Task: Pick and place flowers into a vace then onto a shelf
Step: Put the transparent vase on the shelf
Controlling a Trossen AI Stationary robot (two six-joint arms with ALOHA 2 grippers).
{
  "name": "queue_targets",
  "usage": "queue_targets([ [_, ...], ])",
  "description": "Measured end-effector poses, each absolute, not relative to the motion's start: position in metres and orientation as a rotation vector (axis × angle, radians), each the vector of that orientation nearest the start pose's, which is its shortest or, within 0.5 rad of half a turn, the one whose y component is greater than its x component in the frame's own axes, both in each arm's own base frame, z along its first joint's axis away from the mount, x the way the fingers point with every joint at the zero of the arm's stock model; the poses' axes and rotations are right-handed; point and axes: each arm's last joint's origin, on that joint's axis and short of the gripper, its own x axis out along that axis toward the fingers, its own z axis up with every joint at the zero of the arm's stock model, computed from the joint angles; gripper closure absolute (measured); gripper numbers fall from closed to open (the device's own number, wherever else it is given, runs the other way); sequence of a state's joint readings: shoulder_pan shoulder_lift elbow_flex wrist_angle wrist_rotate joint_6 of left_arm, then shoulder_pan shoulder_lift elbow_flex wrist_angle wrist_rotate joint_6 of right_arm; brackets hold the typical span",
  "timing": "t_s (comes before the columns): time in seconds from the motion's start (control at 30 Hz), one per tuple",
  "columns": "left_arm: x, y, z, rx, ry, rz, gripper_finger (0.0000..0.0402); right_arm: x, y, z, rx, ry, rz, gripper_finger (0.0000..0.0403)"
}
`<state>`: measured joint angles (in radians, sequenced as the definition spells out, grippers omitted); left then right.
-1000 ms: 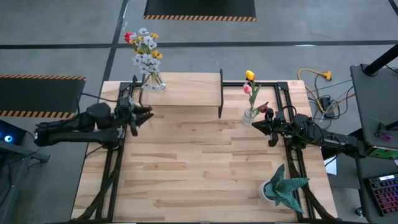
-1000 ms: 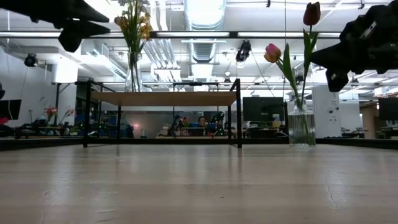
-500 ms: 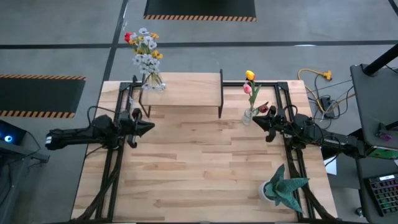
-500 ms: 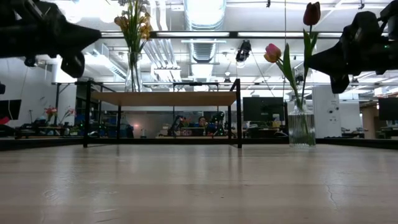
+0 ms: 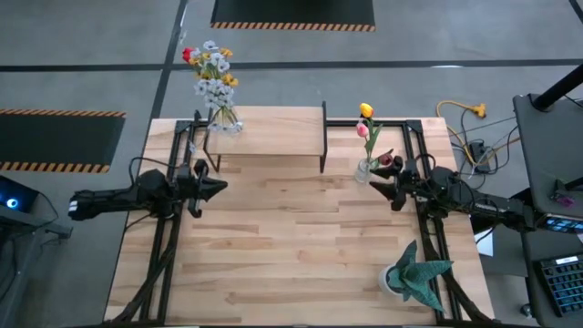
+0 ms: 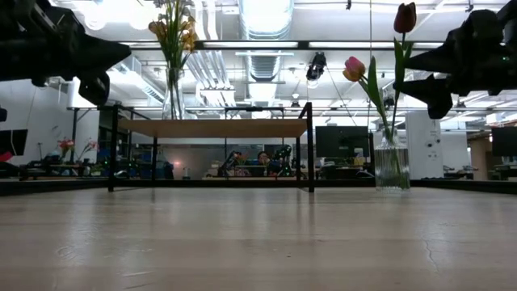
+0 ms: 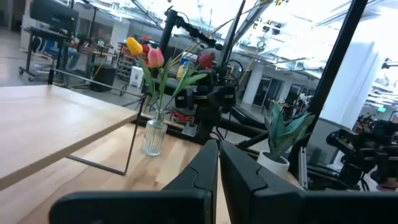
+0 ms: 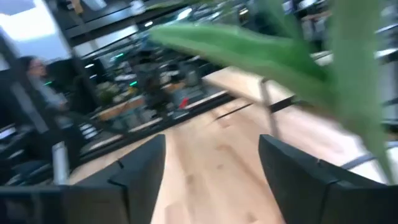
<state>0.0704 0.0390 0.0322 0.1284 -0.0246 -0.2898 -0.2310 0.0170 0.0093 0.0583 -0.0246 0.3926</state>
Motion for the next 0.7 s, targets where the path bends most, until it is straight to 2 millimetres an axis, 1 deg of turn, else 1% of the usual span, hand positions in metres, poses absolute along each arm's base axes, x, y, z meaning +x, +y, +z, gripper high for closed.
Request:
queue_targets([
  [0.07, 0.098, 0.008, 0.183, -0.287, -0.126, 0.078, 0.0401, 0.096, -0.02, 0.171, 0.39, -0.078, -0.14, 0.0144],
  [0.13, 0.098, 0.008, 0.183, -0.287, -0.122, 0.079, 0.0401, 0.096, -0.019, 0.171, 0.408, -0.073, -0.111, 0.0142],
  [0.33, 0.098, 0.008, 0.183, -0.288, -0.121, 0.079, 0.0401, 0.098, -0.014, 0.17, 0.438, -0.04, -0.058, 0.0152],
  [0.43, 0.098, 0.008, 0.183, -0.298, -0.12, 0.079, 0.0401, 0.099, -0.009, 0.183, 0.444, -0.036, -0.006, 0.0156],
  [0.57, 0.098, 0.008, 0.182, -0.299, -0.111, 0.08, 0.0401, 0.102, -0.003, 0.209, 0.367, -0.033, 0.023, 0.0156],
  [0.63, 0.098, 0.008, 0.181, -0.299, -0.101, 0.083, 0.0401, 0.105, -0.001, 0.219, 0.317, 0.022, 0.005, 0.0156],
  [0.7, 0.098, 0.008, 0.179, -0.299, -0.086, 0.085, 0.0401, 0.107, 0.0, 0.224, 0.292, 0.12, -0.031, 0.0156],
])
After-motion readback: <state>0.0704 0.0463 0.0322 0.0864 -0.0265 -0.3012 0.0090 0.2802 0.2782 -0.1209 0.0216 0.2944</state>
